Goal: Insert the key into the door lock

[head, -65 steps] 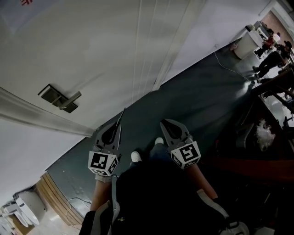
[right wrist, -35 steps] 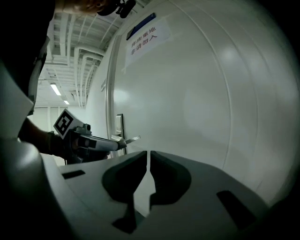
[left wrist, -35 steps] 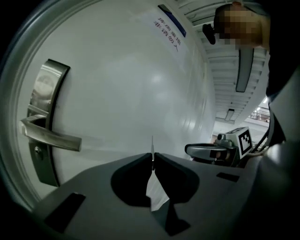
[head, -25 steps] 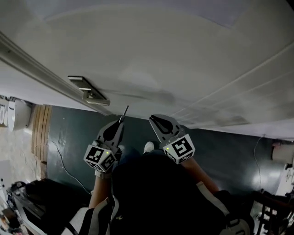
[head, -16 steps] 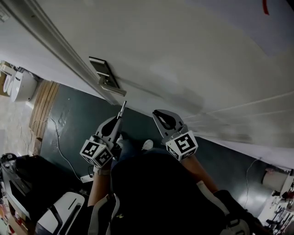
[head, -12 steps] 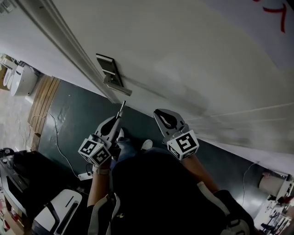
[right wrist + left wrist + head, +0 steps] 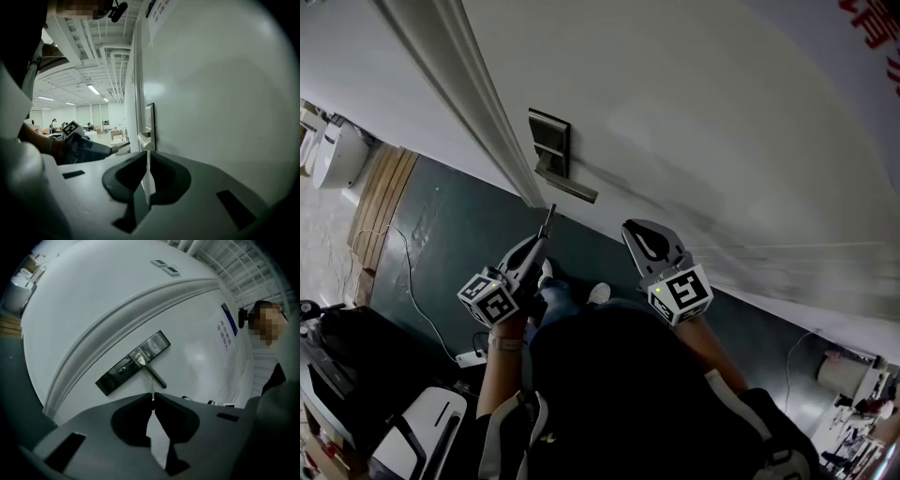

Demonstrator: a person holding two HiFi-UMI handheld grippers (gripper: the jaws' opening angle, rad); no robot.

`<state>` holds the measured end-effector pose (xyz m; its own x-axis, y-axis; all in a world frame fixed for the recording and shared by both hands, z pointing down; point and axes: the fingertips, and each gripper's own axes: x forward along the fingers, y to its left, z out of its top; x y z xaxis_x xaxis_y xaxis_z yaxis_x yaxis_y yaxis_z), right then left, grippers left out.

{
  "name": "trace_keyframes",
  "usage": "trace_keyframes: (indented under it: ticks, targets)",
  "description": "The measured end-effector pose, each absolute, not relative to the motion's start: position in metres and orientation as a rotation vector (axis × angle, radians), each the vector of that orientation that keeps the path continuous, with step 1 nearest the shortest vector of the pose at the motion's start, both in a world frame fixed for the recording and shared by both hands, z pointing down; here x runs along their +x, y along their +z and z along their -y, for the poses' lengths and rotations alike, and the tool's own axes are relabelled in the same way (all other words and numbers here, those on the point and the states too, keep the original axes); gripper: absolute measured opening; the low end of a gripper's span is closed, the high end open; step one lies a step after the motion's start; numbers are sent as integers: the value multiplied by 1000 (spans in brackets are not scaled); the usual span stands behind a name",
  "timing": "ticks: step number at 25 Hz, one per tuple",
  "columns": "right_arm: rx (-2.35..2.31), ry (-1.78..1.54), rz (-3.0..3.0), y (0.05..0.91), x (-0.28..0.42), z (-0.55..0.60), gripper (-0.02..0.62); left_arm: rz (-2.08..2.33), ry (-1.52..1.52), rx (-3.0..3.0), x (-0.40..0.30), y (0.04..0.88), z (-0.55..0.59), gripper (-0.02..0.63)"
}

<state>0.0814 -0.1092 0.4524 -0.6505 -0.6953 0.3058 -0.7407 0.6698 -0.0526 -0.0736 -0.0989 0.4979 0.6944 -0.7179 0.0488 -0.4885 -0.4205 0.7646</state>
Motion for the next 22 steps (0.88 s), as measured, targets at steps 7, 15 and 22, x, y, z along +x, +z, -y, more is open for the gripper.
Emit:
trace_keyframes:
  ticks: [7,15,22]
  targets:
    - [1229,268,2566,459,71,124,32,793,-423,1952,-91,522,126,26]
    - [1358,299,2510,458,76,131,32,691,-482,1817,-97,536,149,26]
    - [1435,331,2485,458,83,131,32,680,-503,1726,-97,542,168,26]
